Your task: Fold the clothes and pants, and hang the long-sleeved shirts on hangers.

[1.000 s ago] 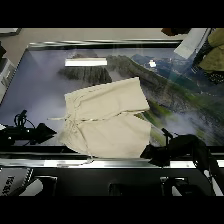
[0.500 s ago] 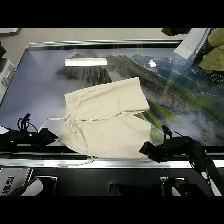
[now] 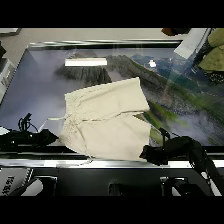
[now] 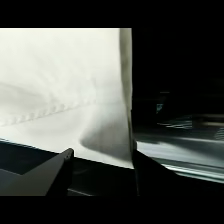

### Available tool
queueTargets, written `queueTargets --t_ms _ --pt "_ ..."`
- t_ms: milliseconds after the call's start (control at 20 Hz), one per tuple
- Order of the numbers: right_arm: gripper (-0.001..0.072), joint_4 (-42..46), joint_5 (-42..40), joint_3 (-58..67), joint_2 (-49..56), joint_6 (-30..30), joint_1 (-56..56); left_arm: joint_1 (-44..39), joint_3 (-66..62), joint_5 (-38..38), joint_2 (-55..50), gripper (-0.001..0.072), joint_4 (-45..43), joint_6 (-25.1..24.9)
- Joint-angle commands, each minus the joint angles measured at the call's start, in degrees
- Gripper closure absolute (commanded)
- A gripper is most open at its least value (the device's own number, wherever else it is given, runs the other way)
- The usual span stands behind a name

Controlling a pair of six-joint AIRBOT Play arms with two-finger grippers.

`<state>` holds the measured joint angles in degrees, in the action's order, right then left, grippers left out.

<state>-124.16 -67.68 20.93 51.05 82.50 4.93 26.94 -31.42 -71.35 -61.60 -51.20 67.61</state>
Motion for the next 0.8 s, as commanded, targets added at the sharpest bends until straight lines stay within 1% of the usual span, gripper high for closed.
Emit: queueTargets --t_ms 0,100,150,250,300,350,400,750 --pt "0.0292 -0.1 -2.6 0.0 0.0 0.7 0.0 -0.3 1.3 0.9 0.0 0.0385 0.0 -4.0" --pt "0.0294 -0.1 -2.2 0.0 0.0 0.7 0.0 -0.2 1.5 2.0 0.0 0.0386 0.0 -4.2" --pt "0.0320 -0.1 -1.5 0.0 0.0 0.7 0.0 -0.2 1.5 2.6 0.0 0.0386 0.0 -4.2" --pt "0.0439 -0.1 0.0 0.0 0.0 0.7 0.0 -0.3 1.5 3.6 0.0 0.0385 0.0 -4.2" --pt "0.0569 -0.1 0.5 0.0 0.0 0.7 0.0 -0.3 1.5 3.9 0.0 0.0386 0.0 -4.2" --pt "0.0652 -0.1 0.6 0.0 0.0 0.9 0.0 -0.3 1.5 3.9 0.0 0.0386 0.0 -4.8" --pt "0.0692 -0.1 0.3 0.0 0.0 0.9 0.0 -0.3 1.6 3.9 0.0 0.0386 0.0 -5.3" --pt "0.0692 -0.1 -1.7 0.0 0.0 0.8 0.0 -1.2 1.6 3.9 0.0 0.0386 -0.1 -9.9"
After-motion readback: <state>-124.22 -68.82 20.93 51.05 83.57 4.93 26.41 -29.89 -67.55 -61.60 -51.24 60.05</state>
